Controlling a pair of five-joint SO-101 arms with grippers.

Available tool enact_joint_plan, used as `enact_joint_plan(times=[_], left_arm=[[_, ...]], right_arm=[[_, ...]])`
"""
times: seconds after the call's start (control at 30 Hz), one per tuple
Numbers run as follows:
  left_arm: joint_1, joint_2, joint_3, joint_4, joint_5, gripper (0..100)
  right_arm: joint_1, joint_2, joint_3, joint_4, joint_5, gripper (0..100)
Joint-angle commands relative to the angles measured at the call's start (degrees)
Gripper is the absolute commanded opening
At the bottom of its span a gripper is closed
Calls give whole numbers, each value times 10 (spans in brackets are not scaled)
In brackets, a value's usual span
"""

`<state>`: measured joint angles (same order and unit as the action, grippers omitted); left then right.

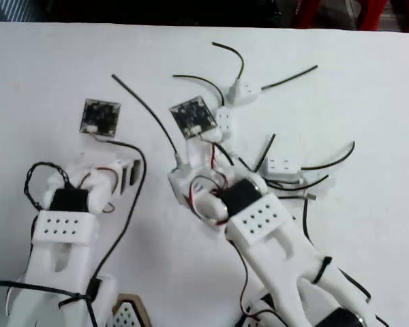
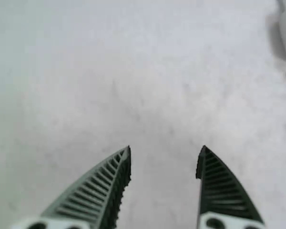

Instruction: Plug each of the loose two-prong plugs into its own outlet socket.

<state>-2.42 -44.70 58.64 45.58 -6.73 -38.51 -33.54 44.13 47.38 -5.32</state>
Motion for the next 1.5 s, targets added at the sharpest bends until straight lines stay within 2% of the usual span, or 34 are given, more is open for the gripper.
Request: enact_joint_plan(times=[0.0,0.17,0.4,0.57,0.8,0.93,1.2,1.3,1.47], left_arm=[[30,-18,-60,-11,4,229],[76,-18,-105,-10,5,226],[132,-18,-112,-6,6,226],[159,-19,-112,-5,56,229],[189,-20,-120,18,59,229],[196,-51,-132,55,58,230],[197,-80,-99,56,58,239],[211,-80,-86,60,29,279],[217,-80,-77,56,9,279]], right_arm=[[-3,-48,28,-44,4,17],[-6,-84,56,-59,4,17],[-47,-138,86,-54,4,17],[-44,-145,91,-54,4,17],[-43,-145,91,-51,4,17],[-28,-145,97,-55,4,17],[-18,-150,97,-54,4,17],[-17,-148,97,-54,4,17],[-16,-149,98,-54,4,17]])
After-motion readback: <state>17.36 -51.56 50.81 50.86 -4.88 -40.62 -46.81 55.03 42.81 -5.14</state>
